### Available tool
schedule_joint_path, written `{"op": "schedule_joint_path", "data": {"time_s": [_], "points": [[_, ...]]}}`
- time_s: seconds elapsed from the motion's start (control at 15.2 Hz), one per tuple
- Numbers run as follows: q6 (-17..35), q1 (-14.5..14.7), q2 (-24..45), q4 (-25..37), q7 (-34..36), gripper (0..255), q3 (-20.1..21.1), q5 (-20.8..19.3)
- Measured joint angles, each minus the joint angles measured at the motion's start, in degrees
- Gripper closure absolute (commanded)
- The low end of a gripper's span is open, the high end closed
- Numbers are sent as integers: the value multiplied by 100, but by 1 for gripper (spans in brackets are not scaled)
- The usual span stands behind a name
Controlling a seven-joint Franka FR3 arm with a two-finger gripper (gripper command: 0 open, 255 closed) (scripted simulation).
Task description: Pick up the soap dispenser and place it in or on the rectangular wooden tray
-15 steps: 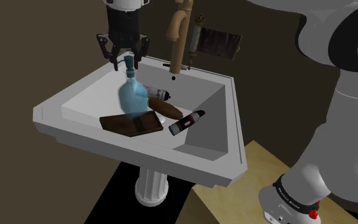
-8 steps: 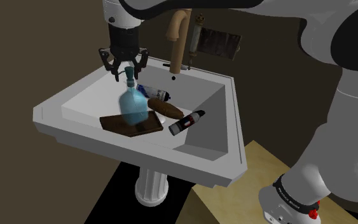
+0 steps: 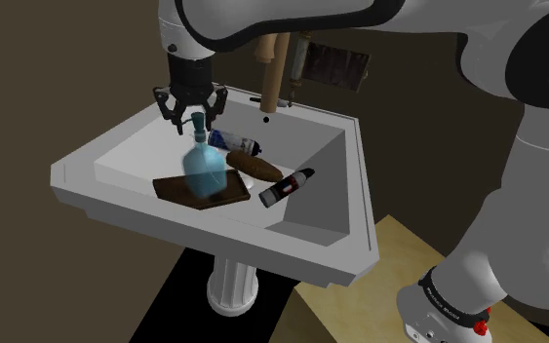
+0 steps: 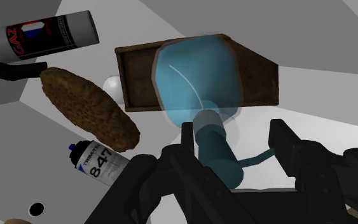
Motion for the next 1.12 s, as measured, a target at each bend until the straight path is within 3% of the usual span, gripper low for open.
{"op": "schedule_joint_path", "data": {"time_s": [0.13, 0.2, 0.59, 0.86, 1.12], "points": [[4, 0, -1, -4, 1, 255, 0, 0], [4, 0, 0, -4, 1, 0, 0, 0], [6, 0, -3, -4, 1, 0, 0, 0], [-559, 82, -1, 570, -14, 0, 30, 10], [-709, 85, -4, 714, -40, 0, 31, 16]]}}
